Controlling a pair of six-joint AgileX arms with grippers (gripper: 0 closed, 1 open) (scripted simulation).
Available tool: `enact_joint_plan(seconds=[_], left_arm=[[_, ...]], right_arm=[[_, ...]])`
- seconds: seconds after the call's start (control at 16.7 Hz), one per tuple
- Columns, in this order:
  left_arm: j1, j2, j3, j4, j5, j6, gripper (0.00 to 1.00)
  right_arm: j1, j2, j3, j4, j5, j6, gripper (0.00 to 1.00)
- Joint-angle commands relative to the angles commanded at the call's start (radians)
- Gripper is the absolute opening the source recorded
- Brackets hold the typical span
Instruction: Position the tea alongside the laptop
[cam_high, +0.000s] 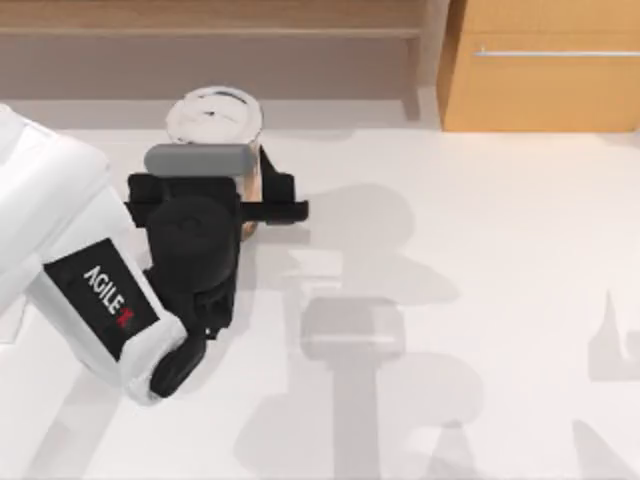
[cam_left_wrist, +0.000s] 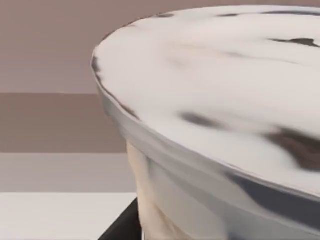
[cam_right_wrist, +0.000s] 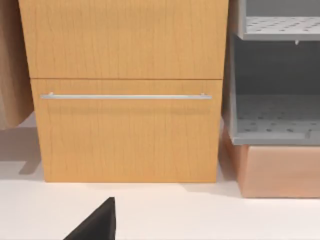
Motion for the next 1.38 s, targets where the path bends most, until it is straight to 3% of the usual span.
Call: enact_joint_plan(seconds=[0.36,1.38], left_arm=[[0.0,0.0,0.0,0.0,0.0,0.0,0.02],[-0.002,-0.045,-0.002,-0.041,0.0,0.002,0.0]], right_arm=[[0.0,0.0,0.0,0.0,0.0,0.0,1.0],[0.0,0.0,0.0,0.0,0.0,0.0,1.0]])
